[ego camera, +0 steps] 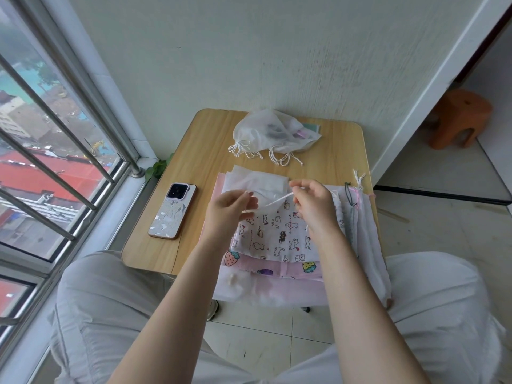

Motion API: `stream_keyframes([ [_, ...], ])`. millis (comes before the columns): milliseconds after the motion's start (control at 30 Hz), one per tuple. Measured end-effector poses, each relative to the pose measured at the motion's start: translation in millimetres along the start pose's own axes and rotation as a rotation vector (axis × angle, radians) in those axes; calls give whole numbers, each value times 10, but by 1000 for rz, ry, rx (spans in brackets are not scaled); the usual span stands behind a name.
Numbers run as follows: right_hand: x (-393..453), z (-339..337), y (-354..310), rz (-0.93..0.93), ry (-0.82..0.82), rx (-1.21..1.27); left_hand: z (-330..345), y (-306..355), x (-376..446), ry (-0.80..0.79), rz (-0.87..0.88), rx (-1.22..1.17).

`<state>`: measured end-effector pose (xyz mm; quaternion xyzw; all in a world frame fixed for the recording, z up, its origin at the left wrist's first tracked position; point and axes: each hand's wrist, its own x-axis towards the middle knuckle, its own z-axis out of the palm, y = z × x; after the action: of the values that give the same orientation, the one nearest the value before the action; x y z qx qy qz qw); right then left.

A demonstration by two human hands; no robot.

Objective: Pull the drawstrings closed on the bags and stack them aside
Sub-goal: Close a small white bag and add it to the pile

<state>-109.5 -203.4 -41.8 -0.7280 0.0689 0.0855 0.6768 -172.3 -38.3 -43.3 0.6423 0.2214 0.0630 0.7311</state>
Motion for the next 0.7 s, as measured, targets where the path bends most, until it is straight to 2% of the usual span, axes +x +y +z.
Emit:
stream_keyframes([
  [67, 3, -33, -1, 16, 73, 23, -29, 28, -1, 31, -14, -76],
  [133, -17, -66, -29, 20, 50, 59, -28, 43, -4, 42, 0, 4],
  [233, -77, -91, -138, -25, -171, 77, 29, 27, 22, 6, 74, 312],
  [300, -108, -58, -232, -79, -317, 35, 83, 29, 42, -76, 128, 551],
  [400, -108, 53, -347, -144, -363, -16, 124, 67, 45, -281, 107, 774],
  [467, -82, 106, -386, -174, -335, -32, 123, 79, 41, -386, 51, 773],
  [533, -58, 141, -372, -206, -321, -48, 117, 85, 23, -428, 67, 814],
  [600, -48, 167, -314, -226, -306, -99, 112, 97, 15, -386, 89, 801],
  [700, -79, 169, -236, -218, -228, -232, 91, 129, 37, -264, 24, 516],
])
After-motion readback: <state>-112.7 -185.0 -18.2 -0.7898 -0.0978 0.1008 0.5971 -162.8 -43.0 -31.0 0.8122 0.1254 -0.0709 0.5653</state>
